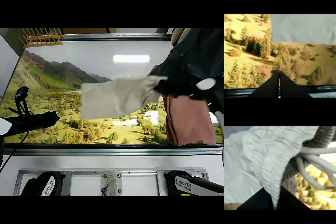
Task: Fold the clothes and pants, and hang the long-sleeved shirts on hangers.
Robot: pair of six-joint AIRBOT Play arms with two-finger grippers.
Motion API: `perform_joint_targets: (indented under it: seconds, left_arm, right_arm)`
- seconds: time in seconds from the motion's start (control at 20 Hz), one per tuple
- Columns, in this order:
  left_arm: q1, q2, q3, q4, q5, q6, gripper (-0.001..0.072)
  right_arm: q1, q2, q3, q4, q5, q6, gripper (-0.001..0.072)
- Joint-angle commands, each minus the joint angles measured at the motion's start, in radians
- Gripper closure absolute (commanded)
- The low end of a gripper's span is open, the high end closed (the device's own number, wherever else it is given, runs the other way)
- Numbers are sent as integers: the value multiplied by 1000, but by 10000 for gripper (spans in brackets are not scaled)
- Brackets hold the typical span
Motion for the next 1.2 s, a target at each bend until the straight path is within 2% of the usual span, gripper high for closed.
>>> perform_joint_targets:
  seconds: [0.0, 0.15, 0.3, 0.5, 0.75, 1.0, 1.15]
  left_arm:
    - [0, 0, 1, 0, 2, 0, 702]
    - [0, 0, 1, 0, 2, 0, 702]
    - [0, 0, 1, 0, 2, 0, 702]
    - [0, 0, 1, 0, 2, 0, 702]
    - [0, 0, 0, 1, -5, 0, 702]
    - [0, 0, 0, 2, -6, 0, 702]
    - [0, 1, -23, 0, -8, 0, 702]
  right_arm:
    - [-163, -2, 219, -228, -16, 261, 698]
    - [-304, 26, 233, -227, 4, 345, 698]
    - [-396, 84, 232, -243, 47, 355, 698]
    - [-423, 190, 193, -393, 211, 436, 698]
    - [-423, 382, -24, -444, 300, 484, 698]
    - [-430, 594, -285, -591, 371, 646, 697]
    - [-454, 642, -402, -602, 426, 647, 697]
